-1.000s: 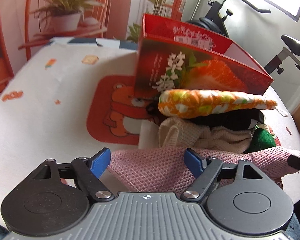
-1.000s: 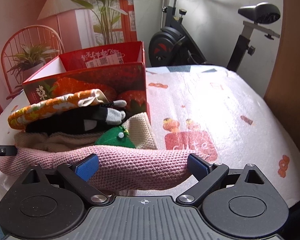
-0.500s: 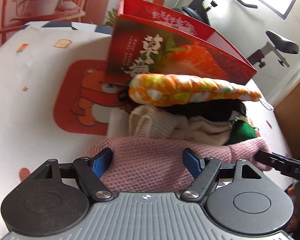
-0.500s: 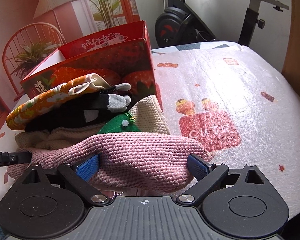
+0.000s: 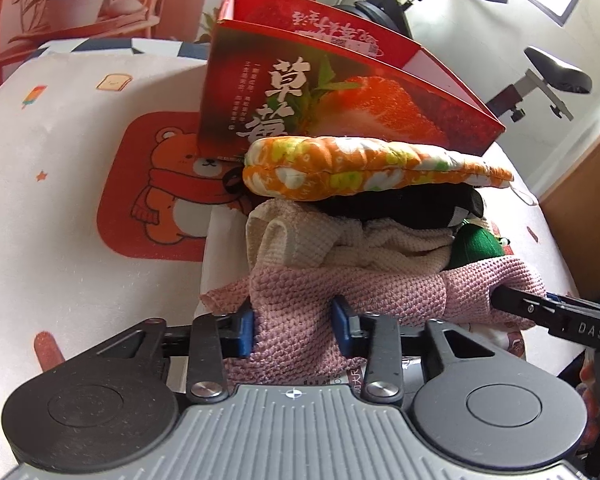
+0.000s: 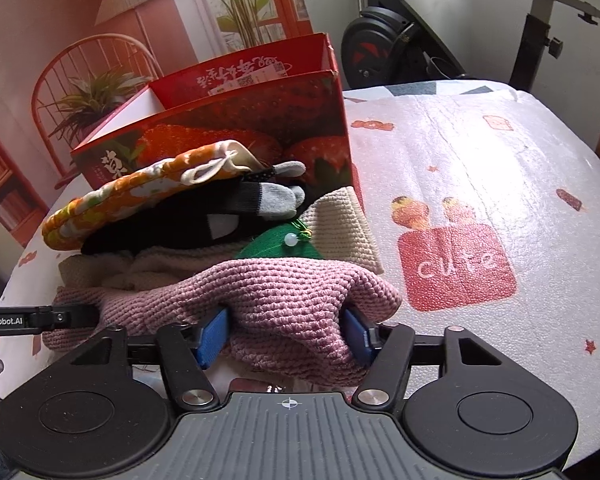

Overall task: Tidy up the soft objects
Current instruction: 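Close the left gripper on the pink knitted cloth while the right gripper grasps its other end, then lift the pink cloth with both grippers and carry it over the red box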

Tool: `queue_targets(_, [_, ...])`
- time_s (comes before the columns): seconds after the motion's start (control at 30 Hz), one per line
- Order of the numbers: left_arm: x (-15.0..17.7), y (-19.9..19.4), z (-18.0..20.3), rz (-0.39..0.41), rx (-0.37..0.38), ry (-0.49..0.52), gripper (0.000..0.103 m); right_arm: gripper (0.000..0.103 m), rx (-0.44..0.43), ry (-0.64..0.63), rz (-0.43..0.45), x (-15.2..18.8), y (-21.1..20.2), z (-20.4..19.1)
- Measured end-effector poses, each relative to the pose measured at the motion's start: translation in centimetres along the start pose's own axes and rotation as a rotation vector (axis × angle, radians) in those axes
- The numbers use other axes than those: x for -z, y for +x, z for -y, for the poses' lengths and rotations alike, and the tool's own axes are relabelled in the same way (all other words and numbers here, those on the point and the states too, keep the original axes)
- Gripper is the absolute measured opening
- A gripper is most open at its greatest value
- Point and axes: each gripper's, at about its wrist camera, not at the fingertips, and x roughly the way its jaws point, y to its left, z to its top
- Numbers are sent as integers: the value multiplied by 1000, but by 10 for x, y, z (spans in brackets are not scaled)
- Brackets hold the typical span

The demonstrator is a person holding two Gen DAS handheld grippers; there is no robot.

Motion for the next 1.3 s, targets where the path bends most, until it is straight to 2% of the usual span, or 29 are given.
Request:
queue_targets(0.2, [1, -11, -1, 21, -1, -16, 22, 44, 5, -60, 9, -2, -13, -13])
queue_targets(0.47, [4, -26, 2, 60, -24, -11, 16, 35, -5, -88, 32, -3, -31, -22])
queue_targets(0.77, [7, -40, 4, 90, -34, 10, 16, 27, -15, -120, 56, -2, -48, -32])
queue_targets(0.97, [14, -36, -2, 68, -37, -1, 16, 27, -9, -99, 39, 2, -40, -31])
queue_targets(1.07, [17, -32, -5, 48, -43, -5, 16, 39, 18, -93, 17, 6, -29, -30])
queue_targets(1.1, [18, -31, -5, 44, -44, -7, 16, 39, 22, -92, 10, 7, -26, -30])
queue_targets(1.2, [18, -29, -7, 33, -45, -12, 16, 39, 23, -78, -4, 11, -20, -27])
queue_targets(1.3, [18, -29, -6, 30, -49, -5, 16, 30, 16, -62, -1, 12, -21, -23])
